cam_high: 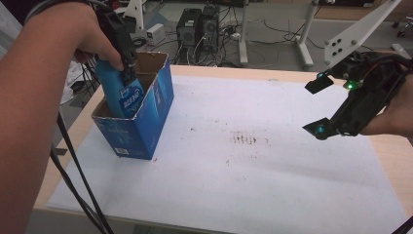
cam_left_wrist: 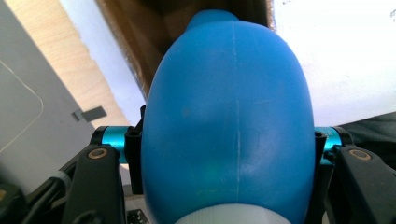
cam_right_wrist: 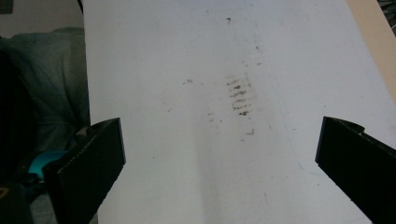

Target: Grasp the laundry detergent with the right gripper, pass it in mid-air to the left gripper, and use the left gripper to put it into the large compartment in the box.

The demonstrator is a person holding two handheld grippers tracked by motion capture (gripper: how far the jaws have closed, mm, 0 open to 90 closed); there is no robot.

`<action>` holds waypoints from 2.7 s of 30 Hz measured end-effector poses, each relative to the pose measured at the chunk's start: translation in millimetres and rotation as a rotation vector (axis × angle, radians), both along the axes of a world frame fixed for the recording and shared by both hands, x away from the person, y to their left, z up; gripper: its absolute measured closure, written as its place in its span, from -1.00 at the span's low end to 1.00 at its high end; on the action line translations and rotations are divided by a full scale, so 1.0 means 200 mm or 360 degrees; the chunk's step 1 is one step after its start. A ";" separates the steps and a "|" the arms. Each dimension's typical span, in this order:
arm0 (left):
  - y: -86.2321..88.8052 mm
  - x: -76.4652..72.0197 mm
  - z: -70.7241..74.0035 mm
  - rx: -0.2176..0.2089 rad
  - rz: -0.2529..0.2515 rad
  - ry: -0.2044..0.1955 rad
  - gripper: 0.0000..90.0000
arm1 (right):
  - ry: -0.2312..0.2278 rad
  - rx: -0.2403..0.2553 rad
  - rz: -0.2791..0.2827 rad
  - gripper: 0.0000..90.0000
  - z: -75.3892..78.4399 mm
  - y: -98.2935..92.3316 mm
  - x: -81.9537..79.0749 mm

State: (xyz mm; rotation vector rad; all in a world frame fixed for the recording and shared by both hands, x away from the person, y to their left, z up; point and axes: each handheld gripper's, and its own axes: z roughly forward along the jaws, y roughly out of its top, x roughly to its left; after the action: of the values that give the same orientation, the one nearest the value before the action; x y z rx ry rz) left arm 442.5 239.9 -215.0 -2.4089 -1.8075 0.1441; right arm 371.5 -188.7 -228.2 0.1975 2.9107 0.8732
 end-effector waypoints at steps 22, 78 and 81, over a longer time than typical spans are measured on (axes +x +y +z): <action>0.00 0.01 -0.32 -0.0021 -0.0336 0.0019 -0.12 | 0.0042 -0.0043 -0.0009 -0.99 -0.07 0.04 0.02; 0.01 -0.07 -0.15 -0.0057 -0.0584 -0.0128 -0.56 | 0.0026 -0.0026 -0.0019 -0.99 -0.07 0.03 0.02; -0.01 -0.08 -0.10 -0.0039 -0.0606 -0.0131 -0.59 | 0.0021 -0.0022 -0.0018 -0.99 -0.06 0.03 0.03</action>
State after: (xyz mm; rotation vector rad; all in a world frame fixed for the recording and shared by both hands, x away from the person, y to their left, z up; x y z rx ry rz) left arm 427.2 238.7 -235.8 -2.7573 -1.3449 0.0293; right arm 376.8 -182.8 -241.2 0.2195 2.9237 0.8534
